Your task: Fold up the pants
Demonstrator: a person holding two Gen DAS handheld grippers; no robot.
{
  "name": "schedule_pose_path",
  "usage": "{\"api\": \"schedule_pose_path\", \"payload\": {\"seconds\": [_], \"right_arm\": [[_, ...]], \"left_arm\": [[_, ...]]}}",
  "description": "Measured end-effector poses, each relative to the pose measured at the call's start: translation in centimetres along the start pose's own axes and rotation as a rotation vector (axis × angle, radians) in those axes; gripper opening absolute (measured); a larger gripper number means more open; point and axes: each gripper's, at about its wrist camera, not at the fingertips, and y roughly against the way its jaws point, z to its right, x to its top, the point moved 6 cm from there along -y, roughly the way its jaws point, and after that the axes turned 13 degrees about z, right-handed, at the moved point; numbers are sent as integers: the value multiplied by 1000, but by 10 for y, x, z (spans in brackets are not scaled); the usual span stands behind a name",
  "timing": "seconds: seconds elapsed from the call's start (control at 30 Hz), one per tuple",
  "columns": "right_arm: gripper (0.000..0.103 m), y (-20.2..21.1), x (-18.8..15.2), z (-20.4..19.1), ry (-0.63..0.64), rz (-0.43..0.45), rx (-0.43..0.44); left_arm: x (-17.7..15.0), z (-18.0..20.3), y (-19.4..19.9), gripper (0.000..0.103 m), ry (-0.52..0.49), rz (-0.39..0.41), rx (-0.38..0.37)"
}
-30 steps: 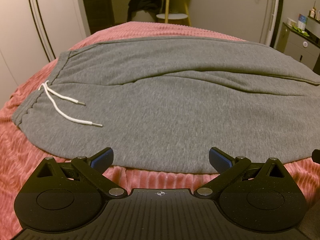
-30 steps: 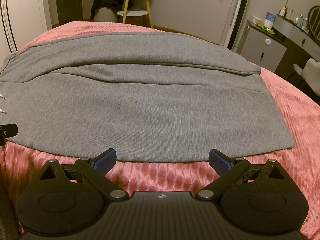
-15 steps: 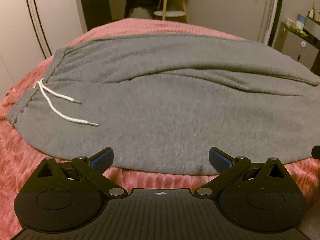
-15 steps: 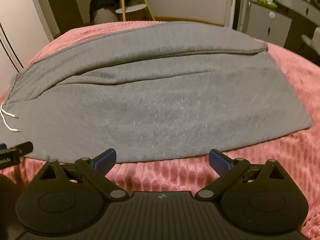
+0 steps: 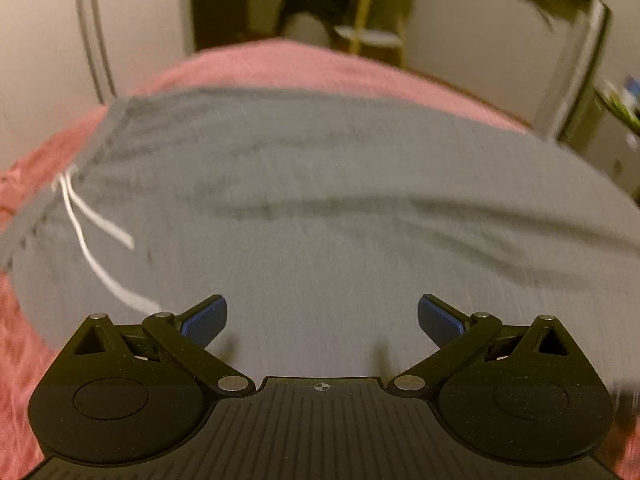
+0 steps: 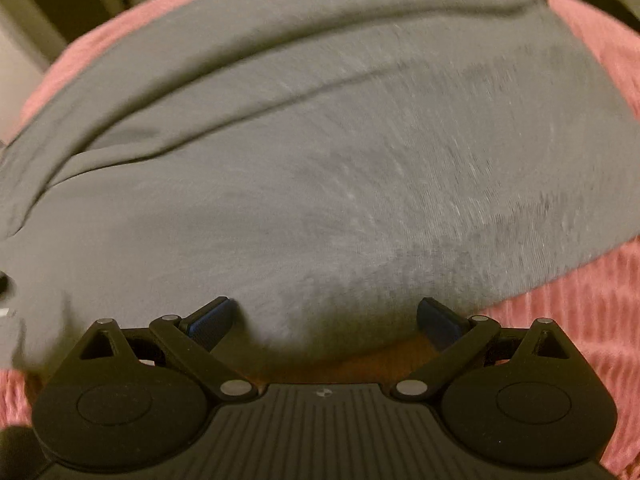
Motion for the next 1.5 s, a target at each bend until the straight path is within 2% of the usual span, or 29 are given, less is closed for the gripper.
{"api": "schedule_pose_path", "payload": {"seconds": [0.13,0.23,0.27,0.3,0.37,0.47,0.53,0.6,0.63,0.73,0.8,0.9,1.03,1.17,1.23,1.27,1.3,1.33,1.4,1.5], "right_arm": [[99,-9,1,7,-42,-47,17],[99,-9,11,2,25,-154,33],[99,-4,23,0,20,-150,57],[99,5,45,-6,11,-96,108],[99,16,94,-17,-3,37,154],[99,1,175,-35,-45,197,157],[93,-29,221,-43,-102,248,111],[71,-69,262,-46,-157,278,28],[66,-86,275,-46,-186,283,-11],[64,-133,306,-41,-326,298,-107],[64,-148,317,-39,-394,321,-188],[65,-168,333,-33,-415,348,-272],[67,-195,340,-22,-462,323,-318],[68,-206,340,-26,-424,332,-343],[51,-199,340,-27,-388,348,-365],[34,-194,339,-24,-378,362,-362],[18,-187,336,-22,-394,379,-322],[9,-179,333,-21,-423,389,-277],[5,-158,327,-13,-464,434,-209],[5,-100,301,1,-519,588,-58]], "left_arm": [[33,-17,-36,103,78,99,106],[36,-34,-68,103,86,112,199],[35,-40,-77,103,83,115,229],[32,-47,-84,103,76,128,268],[28,-60,-97,103,53,145,343],[30,-74,-107,103,13,169,387],[26,-81,-112,103,30,176,382],[20,-87,-120,103,64,153,363],[17,-88,-124,103,72,145,354],[9,-90,-127,103,101,164,338],[2,-93,-130,103,154,179,325],[-4,-99,-133,103,221,196,307],[-5,-92,-133,103,191,214,333],[-5,-94,-133,103,210,218,329],[-5,-95,-133,103,217,219,326],[-6,-95,-133,103,219,222,325],[-6,-95,-133,103,220,224,324],[-6,-95,-133,103,221,225,323],[-6,-96,-133,103,230,225,316],[-7,-98,-133,103,248,228,306]]}}
